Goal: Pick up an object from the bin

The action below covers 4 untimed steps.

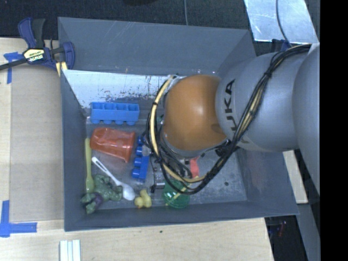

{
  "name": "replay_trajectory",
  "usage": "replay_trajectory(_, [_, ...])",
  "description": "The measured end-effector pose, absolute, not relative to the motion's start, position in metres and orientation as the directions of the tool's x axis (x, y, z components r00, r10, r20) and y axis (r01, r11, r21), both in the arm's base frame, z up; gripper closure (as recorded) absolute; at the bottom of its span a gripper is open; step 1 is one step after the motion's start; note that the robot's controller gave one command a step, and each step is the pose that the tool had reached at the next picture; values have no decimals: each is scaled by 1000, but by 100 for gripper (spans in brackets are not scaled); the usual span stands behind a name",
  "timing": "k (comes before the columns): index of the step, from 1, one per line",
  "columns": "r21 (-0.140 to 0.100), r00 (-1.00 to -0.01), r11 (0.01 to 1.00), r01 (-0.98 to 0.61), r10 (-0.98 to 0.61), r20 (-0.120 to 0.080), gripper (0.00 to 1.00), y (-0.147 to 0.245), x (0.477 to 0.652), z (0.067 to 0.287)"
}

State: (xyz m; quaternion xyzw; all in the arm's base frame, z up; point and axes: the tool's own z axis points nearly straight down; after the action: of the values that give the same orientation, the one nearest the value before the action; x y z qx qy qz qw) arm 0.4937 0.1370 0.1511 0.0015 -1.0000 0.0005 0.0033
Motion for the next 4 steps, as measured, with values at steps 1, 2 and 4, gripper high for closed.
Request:
replay_trajectory(1, [1, -1000, 1000, 0, 0, -2, 0, 136, 496, 156])
replay_trajectory(2, [1, -975, 975, -221, -221, -12, 0, 120, 555, 104])
replay_trajectory(4, [-2, -923, 923, -385, -385, -9, 0, 112, 575, 128])
